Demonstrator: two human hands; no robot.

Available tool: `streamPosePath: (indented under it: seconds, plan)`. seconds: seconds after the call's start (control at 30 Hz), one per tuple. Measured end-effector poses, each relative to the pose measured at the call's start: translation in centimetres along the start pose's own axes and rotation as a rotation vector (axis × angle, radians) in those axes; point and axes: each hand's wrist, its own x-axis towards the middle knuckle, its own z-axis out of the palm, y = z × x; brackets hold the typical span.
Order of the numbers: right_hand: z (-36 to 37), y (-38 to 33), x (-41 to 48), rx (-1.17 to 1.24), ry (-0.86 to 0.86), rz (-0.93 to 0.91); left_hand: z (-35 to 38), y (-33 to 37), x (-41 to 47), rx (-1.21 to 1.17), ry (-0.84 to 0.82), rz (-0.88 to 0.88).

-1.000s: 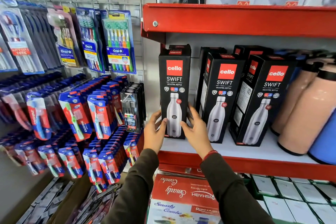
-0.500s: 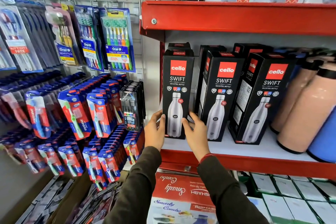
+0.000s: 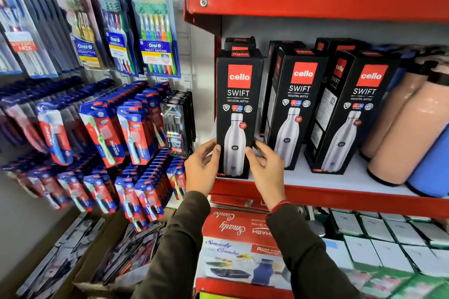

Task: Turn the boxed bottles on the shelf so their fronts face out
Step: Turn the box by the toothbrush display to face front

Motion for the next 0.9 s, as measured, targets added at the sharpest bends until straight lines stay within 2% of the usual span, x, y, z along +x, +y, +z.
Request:
streamPosePath:
  seconds: [0.43, 0.57, 0.73, 0.8, 0.9]
  plan:
    - [-0.8, -0.9, -2.5, 0.053, 0.042, -0.019, -0.5, 1.8, -3.0, 0.003, 0.047, 0.012]
    - [-1.7, -0.8, -2.5, 0.013, 0.011, -0.022, 0.3, 1.6, -4.0, 0.006, 0.122, 0.001]
    - [-3.7, -0.2, -2.6, -0.075, 0.149, -0.124, 2.1, 2.4, -6.2, 0.155, 0.304, 0.287]
    - [-4.9, -0.4, -2.3, -0.068, 0.226, -0.180, 3.3, 3.4, -6.8, 0.179, 0.283, 0.385]
    - [-6.6, -0.2, -1.3, -0.069, 0.290, -0.193, 5.8, 4.6, -7.5, 0.203, 0.145, 0.474]
